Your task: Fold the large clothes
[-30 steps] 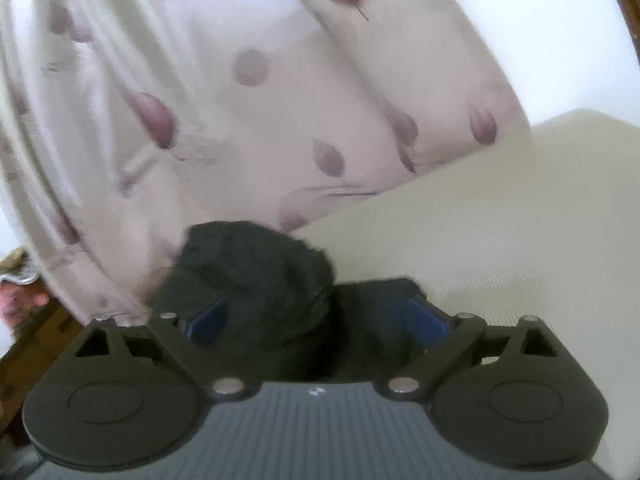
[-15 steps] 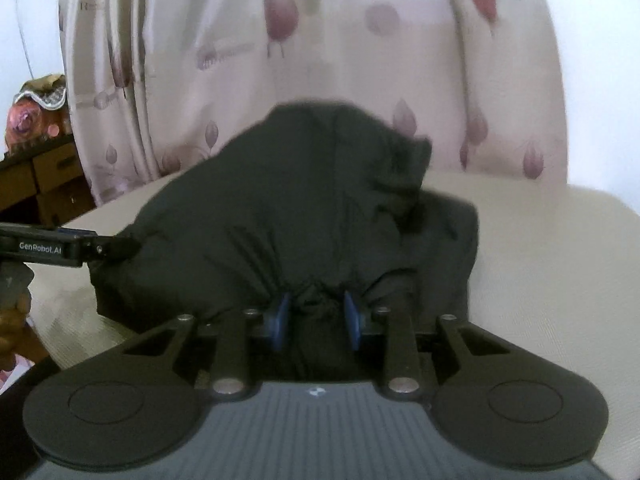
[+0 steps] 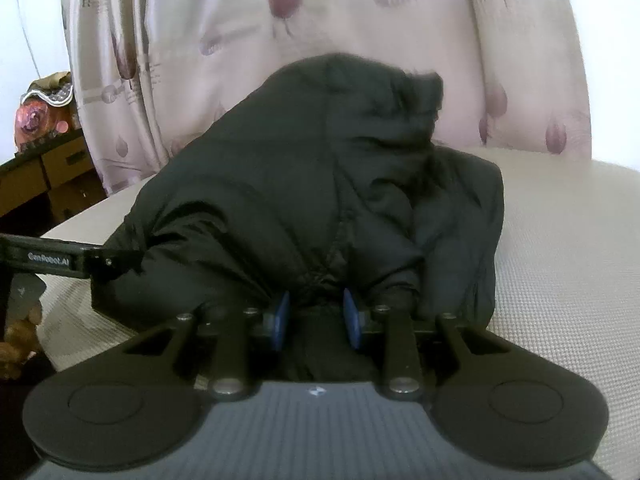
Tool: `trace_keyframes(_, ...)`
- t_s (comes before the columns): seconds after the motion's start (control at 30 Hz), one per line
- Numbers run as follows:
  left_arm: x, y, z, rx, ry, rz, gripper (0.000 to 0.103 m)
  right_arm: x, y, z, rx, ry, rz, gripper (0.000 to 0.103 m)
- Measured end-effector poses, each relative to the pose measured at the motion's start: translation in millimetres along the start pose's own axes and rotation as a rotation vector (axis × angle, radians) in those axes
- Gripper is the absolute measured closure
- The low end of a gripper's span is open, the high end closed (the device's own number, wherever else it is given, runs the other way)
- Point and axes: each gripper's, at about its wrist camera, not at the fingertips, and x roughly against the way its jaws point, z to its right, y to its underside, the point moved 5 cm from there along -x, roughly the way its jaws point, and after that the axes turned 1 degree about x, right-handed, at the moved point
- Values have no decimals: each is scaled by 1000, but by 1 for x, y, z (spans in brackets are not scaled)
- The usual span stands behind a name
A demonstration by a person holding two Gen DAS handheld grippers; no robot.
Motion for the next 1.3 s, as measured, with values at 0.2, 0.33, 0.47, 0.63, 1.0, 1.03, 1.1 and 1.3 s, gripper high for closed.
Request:
trace_keyframes(0.2,43,-27,5,-5,-45,144,0,53,-59,-5,21,-21,151,62)
trace_keyframes(0.33,49,-49,21,-33,17,179,0,44,-117,-18,102,-37,181,44)
trace_keyframes(0.47,22,-61,39,-66,16,125,0,-19,-168,-5,118,12,127,44)
trace_keyframes(0.63,-8,-49,44,-60,30,23,0,-105,-174,24,117,91,-102,45)
trace_keyframes(1.0,-27,-36,44,-43,45,-48,0,-157,-133,51,2,58,-308,38)
trace_keyframes(1.03,-27,-35,45,-44,41,-50,0,-154,-135,50,0,67,-311,37)
trace_keyframes(1.1,-28,-33,43,-35,36,-56,0,-146,-146,47,6,102,-277,35)
trace_keyframes(1.3,-18,-34,47,-41,11,-32,0,-36,-146,26,-28,167,64,8)
